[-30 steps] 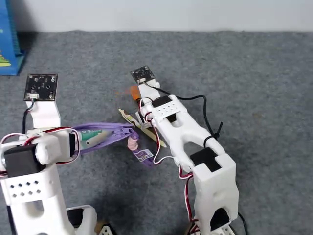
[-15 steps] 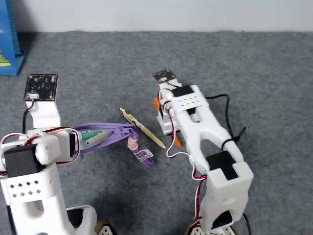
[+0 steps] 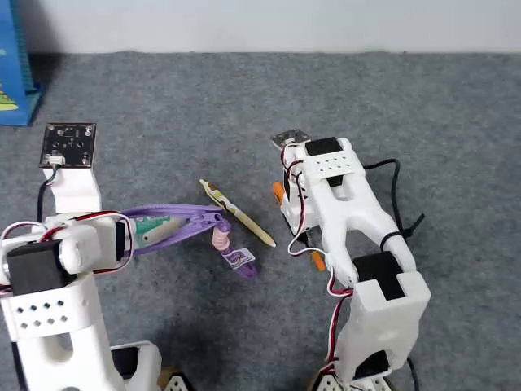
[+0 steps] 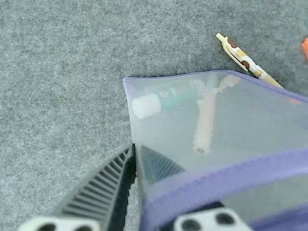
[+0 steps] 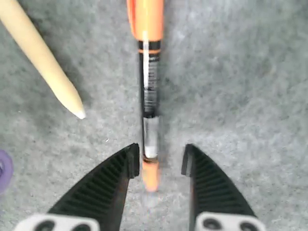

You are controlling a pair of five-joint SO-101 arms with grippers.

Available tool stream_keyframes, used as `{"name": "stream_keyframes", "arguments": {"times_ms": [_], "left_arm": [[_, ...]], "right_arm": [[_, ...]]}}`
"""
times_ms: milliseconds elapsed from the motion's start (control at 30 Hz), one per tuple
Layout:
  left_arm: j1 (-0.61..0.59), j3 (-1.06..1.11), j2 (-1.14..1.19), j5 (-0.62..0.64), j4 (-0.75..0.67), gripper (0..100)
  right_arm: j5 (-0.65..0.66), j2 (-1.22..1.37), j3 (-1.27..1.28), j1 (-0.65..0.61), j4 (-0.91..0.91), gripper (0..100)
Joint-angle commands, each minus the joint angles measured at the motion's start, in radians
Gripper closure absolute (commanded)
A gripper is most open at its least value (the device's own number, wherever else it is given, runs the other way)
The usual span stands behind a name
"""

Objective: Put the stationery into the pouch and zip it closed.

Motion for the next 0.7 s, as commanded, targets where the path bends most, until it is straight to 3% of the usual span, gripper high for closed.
{"name": "stream_keyframes", "arguments": {"times_ms": [0, 300, 467, 633, 667], "left_arm": [[0.005, -0.005, 0.006, 0.009, -0.005, 99], [0.005, -0.004, 0.006, 0.009, -0.005, 99], [0.005, -0.004, 0.006, 0.009, -0.005, 99], [0.005, -0.002, 0.006, 0.009, -0.005, 99], [0.005, -0.001, 0.006, 0.009, -0.005, 99]], "right_arm": [[0.008, -0.064, -0.021, -0.028, -0.079, 84.8], [0.009, 0.03, -0.023, -0.07, -0.357, 85.4], [0.009, 0.127, -0.023, -0.079, -0.398, 85.7], [0.028, 0.153, -0.023, -0.081, -0.398, 99.8], [0.049, 0.153, -0.021, -0.081, -0.395, 98.4]]}}
